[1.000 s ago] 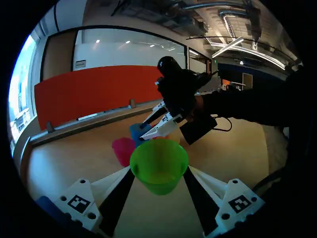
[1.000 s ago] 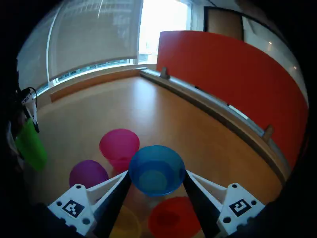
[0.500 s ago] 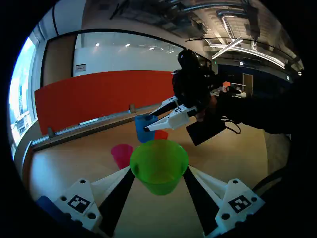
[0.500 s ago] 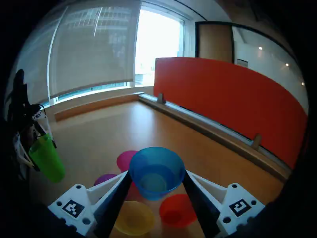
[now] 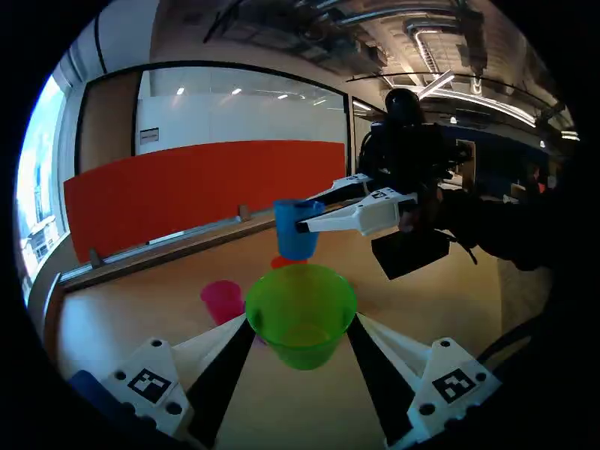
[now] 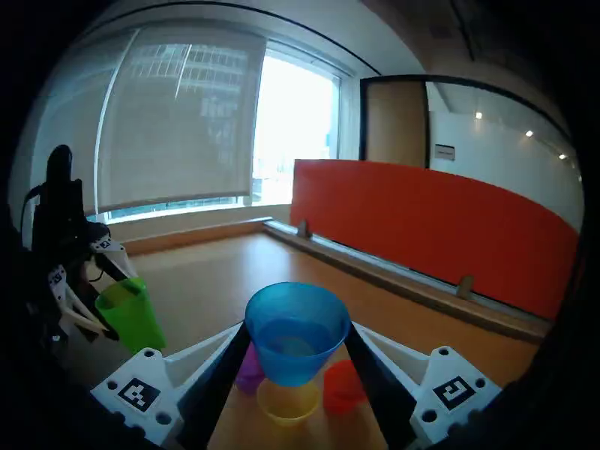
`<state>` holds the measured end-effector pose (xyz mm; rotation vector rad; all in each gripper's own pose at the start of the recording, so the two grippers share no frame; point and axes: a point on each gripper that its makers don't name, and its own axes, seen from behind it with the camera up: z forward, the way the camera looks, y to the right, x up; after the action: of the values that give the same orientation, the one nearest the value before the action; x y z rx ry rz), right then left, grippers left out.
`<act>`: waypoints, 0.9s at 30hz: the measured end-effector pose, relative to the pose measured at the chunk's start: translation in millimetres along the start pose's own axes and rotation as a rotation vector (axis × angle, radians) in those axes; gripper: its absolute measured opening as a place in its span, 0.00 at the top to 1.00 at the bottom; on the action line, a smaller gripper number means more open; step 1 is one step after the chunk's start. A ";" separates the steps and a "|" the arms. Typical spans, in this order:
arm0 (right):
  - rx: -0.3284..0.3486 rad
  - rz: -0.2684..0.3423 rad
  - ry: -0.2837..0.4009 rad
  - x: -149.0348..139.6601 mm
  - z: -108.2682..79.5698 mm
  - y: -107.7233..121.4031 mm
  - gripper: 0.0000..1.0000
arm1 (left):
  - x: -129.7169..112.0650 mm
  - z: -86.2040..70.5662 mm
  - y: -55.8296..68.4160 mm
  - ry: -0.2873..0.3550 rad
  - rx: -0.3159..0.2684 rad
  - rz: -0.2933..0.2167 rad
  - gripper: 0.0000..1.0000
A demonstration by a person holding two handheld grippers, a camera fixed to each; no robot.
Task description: Pour water
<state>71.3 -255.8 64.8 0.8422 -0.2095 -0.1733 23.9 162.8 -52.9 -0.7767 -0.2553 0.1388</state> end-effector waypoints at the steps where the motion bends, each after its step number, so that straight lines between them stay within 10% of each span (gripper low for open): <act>1: -0.002 -0.001 0.008 1.0 -4.8 -3.2 0.09 | 1.2 -0.7 2.4 0.003 -0.001 0.005 0.16; 27: -0.098 0.025 0.104 -10.9 -100.0 -52.2 0.09 | 29.1 -20.6 57.1 0.108 -0.038 0.022 0.15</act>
<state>82.3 -215.5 -40.5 0.7493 -0.1126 -0.1151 55.8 195.5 -102.3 -0.8224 -0.1474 0.1125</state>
